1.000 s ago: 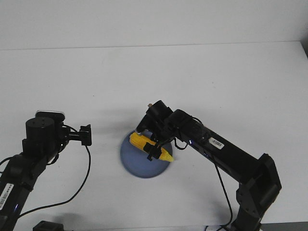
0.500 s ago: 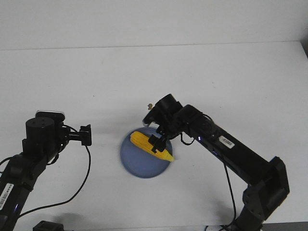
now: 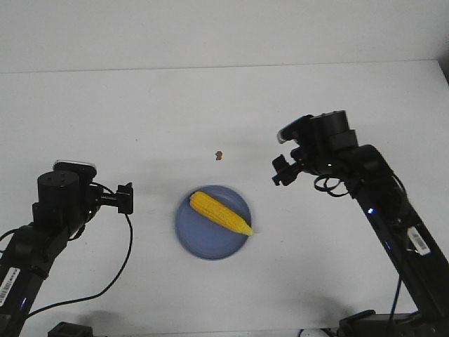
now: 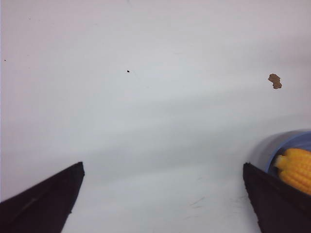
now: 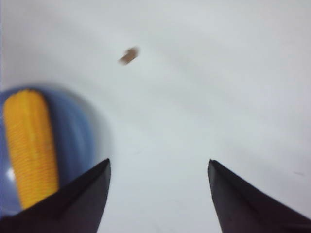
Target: Place corn on plate with both arms
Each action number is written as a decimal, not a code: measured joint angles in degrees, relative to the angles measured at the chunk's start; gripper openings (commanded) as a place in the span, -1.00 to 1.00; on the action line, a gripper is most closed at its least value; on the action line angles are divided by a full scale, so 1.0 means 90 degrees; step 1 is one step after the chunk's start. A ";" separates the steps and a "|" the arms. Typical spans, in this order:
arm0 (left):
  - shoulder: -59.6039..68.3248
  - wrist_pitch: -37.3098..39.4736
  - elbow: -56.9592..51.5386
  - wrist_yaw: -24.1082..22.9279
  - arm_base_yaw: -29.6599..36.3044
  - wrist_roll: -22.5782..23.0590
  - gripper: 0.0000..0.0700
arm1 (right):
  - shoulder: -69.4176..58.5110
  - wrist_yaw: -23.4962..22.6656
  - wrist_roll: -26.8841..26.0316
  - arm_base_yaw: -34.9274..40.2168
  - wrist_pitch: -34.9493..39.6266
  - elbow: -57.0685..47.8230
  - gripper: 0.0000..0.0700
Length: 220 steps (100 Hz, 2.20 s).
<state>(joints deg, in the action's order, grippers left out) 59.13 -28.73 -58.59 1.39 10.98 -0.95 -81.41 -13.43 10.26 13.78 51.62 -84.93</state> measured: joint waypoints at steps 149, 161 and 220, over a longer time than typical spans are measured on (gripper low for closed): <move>-0.3908 0.1008 0.2497 -0.0359 -0.0024 -0.0668 1.00 | 0.7388 0.1166 -0.1195 -0.1161 -0.2650 0.5620 0.22; -0.3908 0.1008 0.2497 -0.0357 -0.0024 -0.0668 1.00 | 0.7388 0.1166 -0.1195 -0.1161 -0.2659 0.5620 0.21; -0.3908 0.0996 0.2497 -0.0357 -0.0024 -0.0673 -0.98 | 0.7388 0.1195 -0.1197 -0.1161 -0.2659 0.5620 -0.97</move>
<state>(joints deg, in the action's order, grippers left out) 23.97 -19.77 -36.12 -1.83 10.76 -7.01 -14.92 -2.68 -0.51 3.33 27.68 -34.35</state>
